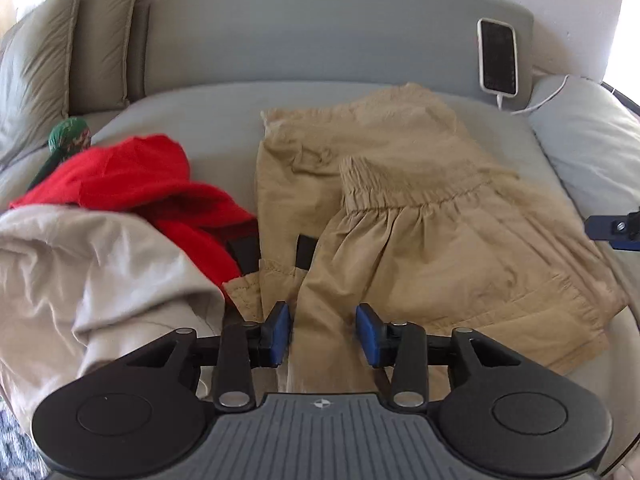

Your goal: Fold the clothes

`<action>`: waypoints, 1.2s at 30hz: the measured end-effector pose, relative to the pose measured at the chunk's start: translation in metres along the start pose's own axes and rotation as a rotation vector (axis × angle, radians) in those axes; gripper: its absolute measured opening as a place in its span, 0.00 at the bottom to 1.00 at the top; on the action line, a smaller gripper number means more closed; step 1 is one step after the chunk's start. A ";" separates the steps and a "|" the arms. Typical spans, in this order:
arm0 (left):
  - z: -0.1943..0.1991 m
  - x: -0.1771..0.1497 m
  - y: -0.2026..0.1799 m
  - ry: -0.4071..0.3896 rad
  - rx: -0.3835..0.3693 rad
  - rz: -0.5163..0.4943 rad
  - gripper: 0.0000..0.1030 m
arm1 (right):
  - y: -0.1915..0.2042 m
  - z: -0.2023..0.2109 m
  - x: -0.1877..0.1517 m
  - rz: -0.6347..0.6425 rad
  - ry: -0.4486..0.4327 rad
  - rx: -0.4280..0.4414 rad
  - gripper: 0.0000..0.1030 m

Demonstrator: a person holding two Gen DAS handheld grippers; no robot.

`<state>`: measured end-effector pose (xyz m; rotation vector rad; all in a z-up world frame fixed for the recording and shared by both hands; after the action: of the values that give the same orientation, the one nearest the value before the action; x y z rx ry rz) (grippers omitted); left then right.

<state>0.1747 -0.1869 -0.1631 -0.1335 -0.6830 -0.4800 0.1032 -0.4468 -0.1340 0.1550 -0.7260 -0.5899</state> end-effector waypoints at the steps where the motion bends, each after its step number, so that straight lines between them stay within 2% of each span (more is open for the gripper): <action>1: -0.001 -0.002 0.003 0.001 -0.006 0.018 0.41 | -0.008 -0.003 -0.002 -0.053 0.020 0.033 0.66; 5: 0.020 -0.001 0.013 0.020 -0.055 0.138 0.40 | -0.040 -0.015 -0.010 -0.264 0.135 0.198 0.68; 7: 0.032 -0.003 0.018 0.022 -0.109 0.233 0.44 | -0.052 -0.021 -0.016 -0.333 0.189 0.287 0.69; 12: 0.028 -0.017 0.029 0.083 -0.225 0.381 0.48 | -0.060 -0.034 -0.022 -0.393 0.276 0.512 0.70; 16: 0.023 -0.022 0.034 0.111 -0.274 0.423 0.53 | -0.049 -0.039 -0.021 -0.343 0.293 0.547 0.70; 20: 0.018 -0.018 0.026 0.124 -0.254 0.355 0.55 | -0.025 -0.046 -0.024 -0.266 0.315 0.536 0.66; 22: 0.016 -0.017 0.023 0.131 -0.244 0.321 0.56 | -0.012 -0.051 -0.026 -0.230 0.314 0.514 0.57; 24: 0.014 -0.015 0.019 0.137 -0.234 0.287 0.55 | -0.005 -0.055 -0.028 -0.210 0.308 0.469 0.26; 27: 0.016 -0.012 0.010 0.124 -0.190 0.206 0.42 | 0.007 -0.047 -0.030 -0.133 0.238 0.376 0.19; 28: 0.018 -0.011 0.007 0.114 -0.173 0.180 0.33 | 0.010 -0.040 -0.031 -0.111 0.211 0.351 0.18; 29: 0.020 -0.009 0.003 0.102 -0.160 0.149 0.28 | 0.012 -0.033 -0.032 -0.092 0.186 0.327 0.16; 31: 0.025 -0.007 -0.003 0.087 -0.166 0.093 0.26 | 0.013 -0.017 -0.034 -0.080 0.150 0.286 0.15; 36: 0.041 -0.013 -0.023 0.091 -0.253 0.017 0.25 | -0.011 0.025 -0.049 -0.182 0.134 0.230 0.14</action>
<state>0.1317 -0.1911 -0.1405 -0.3538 -0.5299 -0.5519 0.0529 -0.4274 -0.1476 0.4737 -0.6518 -0.6618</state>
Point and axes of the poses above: each gripper's, at about its wrist camera, not at the fingertips, and z roughly against the way its jaws point, y to its left, x to its top, the point moved 6 cm from there along -z, roughly the way its jaws point, and after that the axes turned 4 degrees about -z, right-handed, at the moved point
